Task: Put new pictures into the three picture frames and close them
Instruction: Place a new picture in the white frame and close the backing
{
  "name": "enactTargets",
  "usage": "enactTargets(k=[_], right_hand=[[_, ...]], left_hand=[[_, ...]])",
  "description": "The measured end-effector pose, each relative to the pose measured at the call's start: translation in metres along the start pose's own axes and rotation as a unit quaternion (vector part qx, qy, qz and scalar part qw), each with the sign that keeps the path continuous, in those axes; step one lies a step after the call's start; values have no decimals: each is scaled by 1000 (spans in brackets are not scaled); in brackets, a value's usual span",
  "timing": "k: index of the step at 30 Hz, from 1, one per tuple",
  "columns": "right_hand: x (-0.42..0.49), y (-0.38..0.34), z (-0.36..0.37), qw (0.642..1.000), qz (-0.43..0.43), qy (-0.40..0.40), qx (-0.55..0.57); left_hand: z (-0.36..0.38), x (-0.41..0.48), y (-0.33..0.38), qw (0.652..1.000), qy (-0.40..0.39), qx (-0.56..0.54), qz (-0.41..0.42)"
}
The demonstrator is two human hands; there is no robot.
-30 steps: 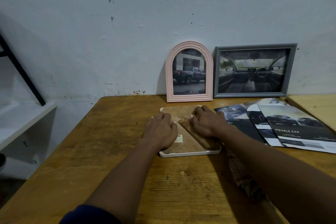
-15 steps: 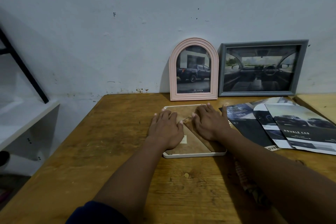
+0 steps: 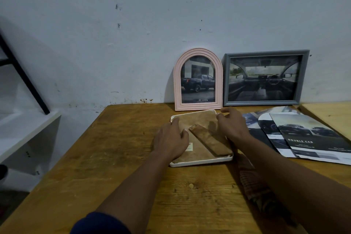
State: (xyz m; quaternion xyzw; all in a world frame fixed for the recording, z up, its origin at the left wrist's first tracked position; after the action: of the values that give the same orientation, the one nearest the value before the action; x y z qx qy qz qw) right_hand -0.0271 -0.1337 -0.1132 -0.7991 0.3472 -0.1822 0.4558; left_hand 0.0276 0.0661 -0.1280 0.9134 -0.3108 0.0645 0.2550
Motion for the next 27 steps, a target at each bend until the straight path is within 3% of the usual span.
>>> enactTargets(k=[2,5,8,10,13,15,19,24,27], right_hand=[[-1,-16,-19,996,-27,32,80],[-2,-53,-53,982,-75,18,174],[-10,-88,-64,979,-137,-53,141],[-18,-102,-55,978,-176,-90,72],[-32,-112,-32,975,-188,-104,53],[-44,-118,-14,971,-186,-122,93],[-58,-114,2,974,-186,-70,110],[-39,-58,4,991,-109,-57,-49],[-39,-12,9,982,-80,-86,-148]], left_hand=[[0,8,3,991,-19,-128,-35],[-4,18,24,932,-76,-339,-101],[-18,28,44,894,-104,-419,-122],[-39,37,46,879,-50,-455,-136],[-69,46,37,865,32,-485,-124],[-82,43,30,865,37,-488,-111],[-86,29,17,867,18,-484,-117],[-68,22,-6,890,26,-437,-126],[-50,19,-14,893,14,-427,-142]])
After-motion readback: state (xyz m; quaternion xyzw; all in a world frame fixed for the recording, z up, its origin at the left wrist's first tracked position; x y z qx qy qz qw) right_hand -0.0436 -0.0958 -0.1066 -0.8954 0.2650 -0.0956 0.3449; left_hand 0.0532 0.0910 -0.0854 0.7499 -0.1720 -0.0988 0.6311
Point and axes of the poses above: each hand's wrist, its own x-axis towards the middle knuckle, its own z-axis out of the palm, y = z × x, the point moved 2 cm from there along x, towards the middle knuckle, and after that the axes turned 10 degrees about z, right-handed, at the moved point
